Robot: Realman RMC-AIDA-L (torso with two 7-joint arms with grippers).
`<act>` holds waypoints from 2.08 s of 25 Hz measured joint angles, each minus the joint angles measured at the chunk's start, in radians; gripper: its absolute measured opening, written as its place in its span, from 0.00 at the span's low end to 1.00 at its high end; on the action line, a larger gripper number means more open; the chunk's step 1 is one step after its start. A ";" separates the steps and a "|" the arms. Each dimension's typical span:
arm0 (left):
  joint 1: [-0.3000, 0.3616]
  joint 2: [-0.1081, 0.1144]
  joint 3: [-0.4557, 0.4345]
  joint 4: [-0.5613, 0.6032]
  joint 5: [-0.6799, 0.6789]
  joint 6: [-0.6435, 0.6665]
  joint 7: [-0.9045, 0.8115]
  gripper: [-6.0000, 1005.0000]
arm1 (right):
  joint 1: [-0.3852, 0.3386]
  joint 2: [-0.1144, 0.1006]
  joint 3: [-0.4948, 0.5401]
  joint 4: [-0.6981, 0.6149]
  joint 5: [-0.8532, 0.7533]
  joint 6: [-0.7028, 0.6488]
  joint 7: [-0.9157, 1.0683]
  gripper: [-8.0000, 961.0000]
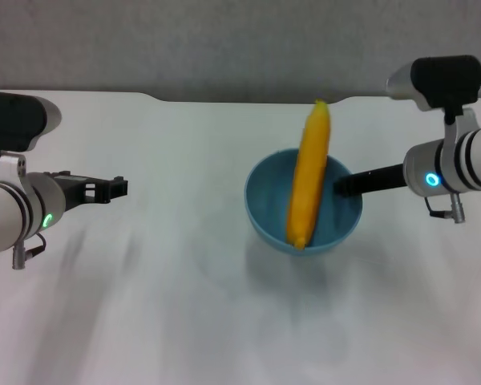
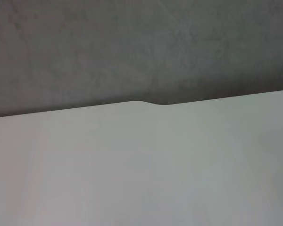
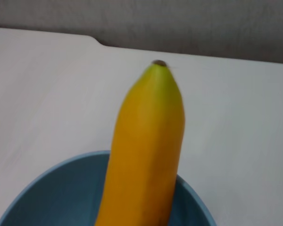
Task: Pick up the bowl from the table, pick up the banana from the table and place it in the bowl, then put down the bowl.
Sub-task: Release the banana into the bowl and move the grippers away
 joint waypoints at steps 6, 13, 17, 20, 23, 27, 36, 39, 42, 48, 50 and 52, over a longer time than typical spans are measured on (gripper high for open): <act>0.000 -0.002 0.001 0.006 -0.001 -0.001 0.000 0.89 | -0.006 0.007 -0.015 0.033 0.029 0.007 -0.010 0.12; 0.004 -0.002 0.004 0.012 -0.005 -0.002 0.000 0.89 | -0.045 0.009 -0.115 0.042 0.193 0.008 -0.062 0.12; 0.005 -0.002 0.003 0.012 -0.008 -0.005 -0.001 0.89 | -0.062 0.009 -0.129 0.043 0.207 0.009 -0.064 0.13; 0.006 -0.002 0.007 0.012 -0.009 -0.013 -0.003 0.89 | -0.077 0.009 -0.133 0.043 0.207 0.010 -0.060 0.13; 0.007 -0.002 0.010 0.012 -0.009 -0.018 -0.004 0.89 | -0.088 0.009 -0.133 0.044 0.208 0.016 -0.057 0.13; 0.009 -0.003 0.010 0.012 -0.010 -0.021 -0.004 0.89 | -0.097 0.009 -0.134 0.045 0.208 0.021 -0.055 0.13; 0.011 -0.003 0.015 0.012 -0.010 -0.023 -0.005 0.89 | -0.112 0.009 -0.133 0.045 0.224 0.025 -0.054 0.14; 0.011 -0.003 0.016 0.012 -0.010 -0.023 -0.005 0.89 | -0.119 0.009 -0.134 0.045 0.224 0.025 -0.054 0.14; 0.011 -0.003 0.016 0.012 -0.010 -0.023 -0.005 0.89 | -0.120 0.009 -0.134 0.048 0.225 0.025 -0.054 0.14; 0.011 -0.003 0.015 0.012 -0.010 -0.023 -0.005 0.89 | -0.121 0.009 -0.134 0.065 0.225 0.032 -0.053 0.14; 0.011 -0.003 0.016 0.012 -0.010 -0.023 -0.005 0.89 | -0.122 0.009 -0.134 0.069 0.225 0.033 -0.053 0.14; 0.011 -0.003 0.016 0.012 -0.010 -0.022 -0.005 0.89 | -0.124 0.009 -0.134 0.070 0.225 0.033 -0.053 0.15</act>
